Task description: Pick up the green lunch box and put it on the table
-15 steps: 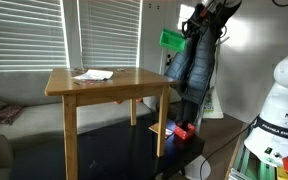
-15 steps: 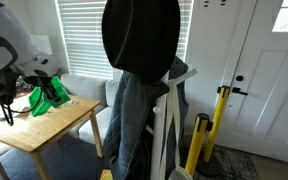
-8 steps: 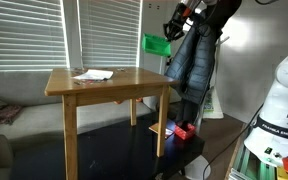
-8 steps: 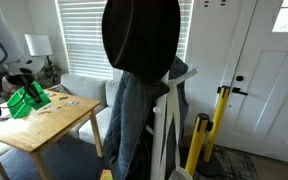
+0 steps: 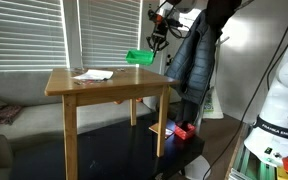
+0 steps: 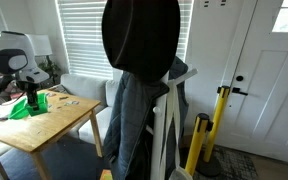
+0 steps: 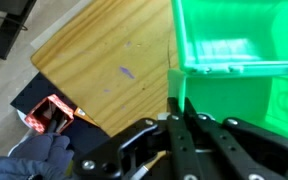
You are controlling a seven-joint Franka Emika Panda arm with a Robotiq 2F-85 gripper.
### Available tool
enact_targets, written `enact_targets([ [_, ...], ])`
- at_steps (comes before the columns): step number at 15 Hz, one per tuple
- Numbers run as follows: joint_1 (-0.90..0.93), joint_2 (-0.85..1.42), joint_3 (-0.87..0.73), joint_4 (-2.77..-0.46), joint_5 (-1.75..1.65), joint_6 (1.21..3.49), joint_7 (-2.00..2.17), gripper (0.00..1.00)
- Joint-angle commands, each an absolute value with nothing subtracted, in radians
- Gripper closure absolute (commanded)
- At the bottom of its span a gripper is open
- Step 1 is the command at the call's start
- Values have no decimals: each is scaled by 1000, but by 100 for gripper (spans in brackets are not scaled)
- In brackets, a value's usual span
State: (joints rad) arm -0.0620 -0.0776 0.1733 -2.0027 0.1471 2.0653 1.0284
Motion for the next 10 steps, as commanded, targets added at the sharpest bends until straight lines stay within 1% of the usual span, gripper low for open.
enact_targets([
  [1,-12,-47,133,-1975,152,2072,1080,94],
  [6,4,12,126,-1917,158,2081,1146,94],
  [7,2,25,124,-1907,159,2095,1173,99],
  [10,17,85,113,-1861,202,2080,1286,99],
])
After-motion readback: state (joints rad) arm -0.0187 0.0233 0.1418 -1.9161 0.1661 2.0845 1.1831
